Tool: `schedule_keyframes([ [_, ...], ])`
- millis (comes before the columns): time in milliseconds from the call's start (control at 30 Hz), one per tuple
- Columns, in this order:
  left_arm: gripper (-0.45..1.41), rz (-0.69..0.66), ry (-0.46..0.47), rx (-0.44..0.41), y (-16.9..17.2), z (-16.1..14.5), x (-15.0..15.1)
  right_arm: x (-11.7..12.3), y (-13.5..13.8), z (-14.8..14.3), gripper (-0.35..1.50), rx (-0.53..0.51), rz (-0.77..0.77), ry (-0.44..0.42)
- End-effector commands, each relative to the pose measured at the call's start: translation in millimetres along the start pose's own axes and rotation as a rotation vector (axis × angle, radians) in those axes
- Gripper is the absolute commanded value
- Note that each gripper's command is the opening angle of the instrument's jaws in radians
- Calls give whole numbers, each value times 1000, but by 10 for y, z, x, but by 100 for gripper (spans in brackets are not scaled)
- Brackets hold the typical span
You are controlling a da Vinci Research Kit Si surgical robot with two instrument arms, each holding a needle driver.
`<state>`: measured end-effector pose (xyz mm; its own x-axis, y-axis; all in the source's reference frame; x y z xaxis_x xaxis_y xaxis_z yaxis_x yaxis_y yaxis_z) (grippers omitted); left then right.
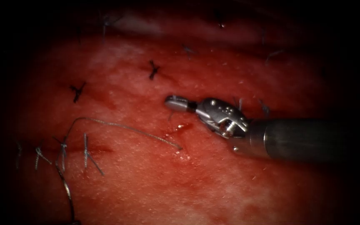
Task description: Wound Closure
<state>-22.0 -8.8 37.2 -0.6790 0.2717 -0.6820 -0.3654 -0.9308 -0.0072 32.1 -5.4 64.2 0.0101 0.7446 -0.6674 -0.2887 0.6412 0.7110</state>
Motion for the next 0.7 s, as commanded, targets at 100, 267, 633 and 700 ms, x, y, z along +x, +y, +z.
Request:
schedule_keyframes([
  [100,-45,0,2,-3,6,7,-1,3,-6,11,-35,6,-8,5],
  [267,-45,-1,4,-4,6,7,0,19,-14,8,-35,7,-18,19],
  [633,-45,6,10,-14,10,12,8,25,-15,6,32,12,-14,48],
  [700,-45,47,19,-21,12,11,11,33,-12,3,142,19,-4,73],
])
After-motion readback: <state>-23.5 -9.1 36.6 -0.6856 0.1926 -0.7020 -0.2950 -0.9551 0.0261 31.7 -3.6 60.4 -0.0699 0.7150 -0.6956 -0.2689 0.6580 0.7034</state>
